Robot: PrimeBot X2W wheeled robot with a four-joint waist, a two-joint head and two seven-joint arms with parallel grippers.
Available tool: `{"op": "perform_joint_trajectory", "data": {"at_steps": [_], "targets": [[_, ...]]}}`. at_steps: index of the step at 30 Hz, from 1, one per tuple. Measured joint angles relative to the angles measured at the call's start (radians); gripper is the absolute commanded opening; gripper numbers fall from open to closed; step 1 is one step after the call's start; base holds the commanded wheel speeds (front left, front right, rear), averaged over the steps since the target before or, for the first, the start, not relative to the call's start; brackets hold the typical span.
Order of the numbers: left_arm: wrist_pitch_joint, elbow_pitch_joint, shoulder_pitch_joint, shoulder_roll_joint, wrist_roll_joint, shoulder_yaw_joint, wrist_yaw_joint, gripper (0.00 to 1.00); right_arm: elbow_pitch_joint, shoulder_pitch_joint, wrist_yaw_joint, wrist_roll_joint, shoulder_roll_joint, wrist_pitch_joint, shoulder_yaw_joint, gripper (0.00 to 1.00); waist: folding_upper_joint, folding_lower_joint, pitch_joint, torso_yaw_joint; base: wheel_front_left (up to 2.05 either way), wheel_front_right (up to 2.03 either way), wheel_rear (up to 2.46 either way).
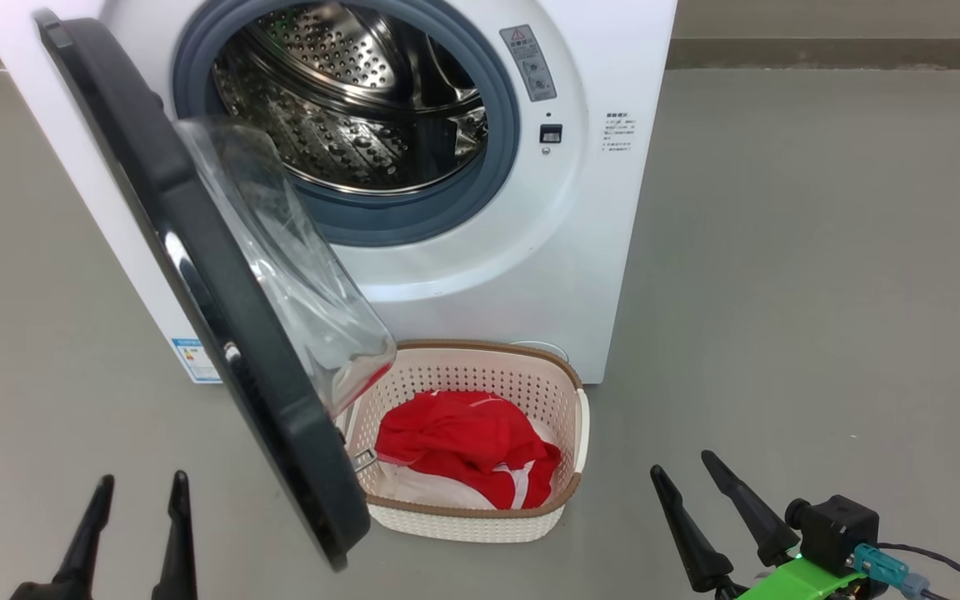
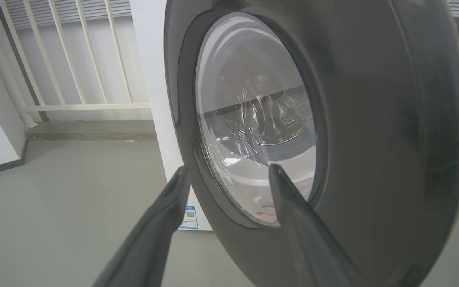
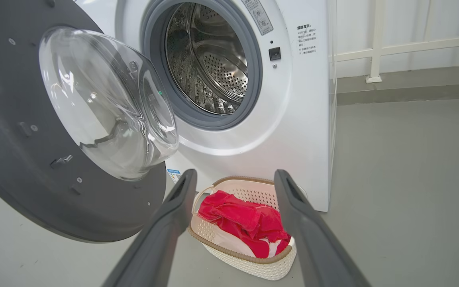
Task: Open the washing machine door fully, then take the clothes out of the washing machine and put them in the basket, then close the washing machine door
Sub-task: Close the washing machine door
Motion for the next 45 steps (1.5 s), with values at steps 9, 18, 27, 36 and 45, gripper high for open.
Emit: {"op": "perform_joint_trajectory", "data": {"at_steps": [9, 18, 27, 36, 45], "targets": [[0.0, 0.0, 0.0, -0.017, 0.024, 0.022, -0.017, 1.0, 0.0, -0.001, 0.0, -0.003, 0.0, 0.0, 0.006, 1.0, 0.0, 0.0, 0.006, -0.005, 0.0, 0.0, 0.0], [0.0, 0.008, -0.001, -0.027, 0.041, 0.039, -0.026, 1.0, 0.001, -0.001, 0.0, -0.003, 0.0, 0.0, 0.006, 1.0, 0.0, 0.0, 0.005, -0.004, 0.0, 0.0, 0.0], [0.0, 0.026, -0.002, -0.043, 0.039, 0.066, -0.031, 1.0, 0.001, -0.001, 0.0, -0.003, 0.0, 0.0, 0.007, 1.0, 0.0, 0.0, 0.005, -0.006, 0.0, 0.0, 0.0], [0.0, 0.113, -0.075, -0.056, -0.309, 0.121, -0.004, 0.0, 0.001, -0.001, 0.0, -0.003, 0.0, 0.0, 0.006, 1.0, 0.0, 0.0, -0.004, -0.005, 0.0, 0.0, 0.0], [0.106, -0.014, -0.137, -0.058, -1.122, 0.07, 0.137, 0.0, 0.003, 0.0, 0.0, -0.003, 0.001, 0.0, 0.008, 1.0, 0.0, 0.0, -0.019, -0.006, 0.0, 0.0, 0.0]]}}
